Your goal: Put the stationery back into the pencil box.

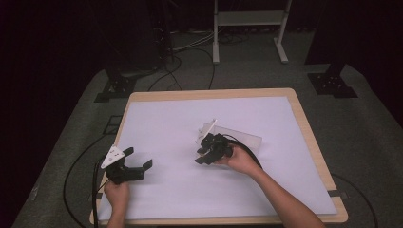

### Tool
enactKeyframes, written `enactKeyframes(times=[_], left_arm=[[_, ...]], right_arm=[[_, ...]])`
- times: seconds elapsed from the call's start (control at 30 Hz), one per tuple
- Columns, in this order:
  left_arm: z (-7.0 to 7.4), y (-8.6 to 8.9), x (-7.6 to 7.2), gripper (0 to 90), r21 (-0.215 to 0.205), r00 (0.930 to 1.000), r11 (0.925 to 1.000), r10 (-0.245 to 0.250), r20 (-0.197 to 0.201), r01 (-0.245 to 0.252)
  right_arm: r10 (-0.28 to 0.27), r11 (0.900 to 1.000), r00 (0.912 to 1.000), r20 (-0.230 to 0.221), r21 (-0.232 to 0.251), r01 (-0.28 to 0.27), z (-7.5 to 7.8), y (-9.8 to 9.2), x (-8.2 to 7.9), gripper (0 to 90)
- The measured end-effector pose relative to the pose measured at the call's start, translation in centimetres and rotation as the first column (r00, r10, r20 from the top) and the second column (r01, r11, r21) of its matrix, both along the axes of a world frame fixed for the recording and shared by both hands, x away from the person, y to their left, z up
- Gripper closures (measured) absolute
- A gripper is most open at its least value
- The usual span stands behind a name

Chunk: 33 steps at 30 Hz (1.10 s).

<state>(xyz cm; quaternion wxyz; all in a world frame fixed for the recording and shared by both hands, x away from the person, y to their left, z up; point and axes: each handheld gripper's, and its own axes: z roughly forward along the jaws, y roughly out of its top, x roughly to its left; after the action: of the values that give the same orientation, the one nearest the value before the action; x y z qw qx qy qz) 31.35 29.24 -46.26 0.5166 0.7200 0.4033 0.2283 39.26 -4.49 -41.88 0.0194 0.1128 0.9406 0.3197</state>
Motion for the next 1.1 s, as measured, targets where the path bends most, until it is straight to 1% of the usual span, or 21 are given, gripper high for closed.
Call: enactKeyframes(times=[0.07,0.23,0.37,0.6,0.73,0.8,0.9,1.1], left_arm=[[0.0,0.0,0.0,0.0,0.000,1.0000,1.0000,0.000,-0.001,0.000],[0.0,0.0,0.0,0.0,-0.001,1.0000,1.0000,0.000,0.000,0.000],[0.0,0.0,0.0,0.0,-0.002,1.0000,1.0000,-0.001,0.000,0.001],[0.0,0.0,0.1,0.0,0.005,1.0000,1.0000,0.000,-0.002,0.000],[0.0,0.0,0.1,0.0,0.003,1.0000,1.0000,0.003,-0.001,-0.003],[0.0,0.0,0.1,0.0,0.003,1.0000,1.0000,0.003,-0.001,-0.003],[0.0,0.0,0.1,0.0,0.002,1.0000,1.0000,0.005,-0.002,-0.005],[0.0,0.0,0.1,0.0,0.005,1.0000,1.0000,0.003,-0.002,-0.003]], right_arm=[[-0.016,1.000,0.9999,0.000,0.001,0.016,0.2,0.0,0.5,57.6],[-0.039,0.999,0.9992,0.001,0.004,0.039,0.3,-0.1,1.2,57.6],[-0.056,0.998,0.9984,-0.002,-0.004,0.056,0.0,-0.4,1.8,57.6],[-0.089,0.996,0.9960,-0.004,0.002,0.089,-0.3,-0.9,2.6,57.6],[-0.094,0.996,0.9956,0.000,0.003,0.094,-0.5,-1.0,2.9,57.6],[-0.098,0.995,0.9952,-0.008,0.000,0.098,-0.7,-0.9,3.0,57.6],[-0.099,0.995,0.9951,-0.007,0.000,0.099,-0.8,-0.8,3.0,57.6],[-0.103,0.995,0.9946,-0.004,0.005,0.103,-0.9,-0.9,3.2,57.6]])
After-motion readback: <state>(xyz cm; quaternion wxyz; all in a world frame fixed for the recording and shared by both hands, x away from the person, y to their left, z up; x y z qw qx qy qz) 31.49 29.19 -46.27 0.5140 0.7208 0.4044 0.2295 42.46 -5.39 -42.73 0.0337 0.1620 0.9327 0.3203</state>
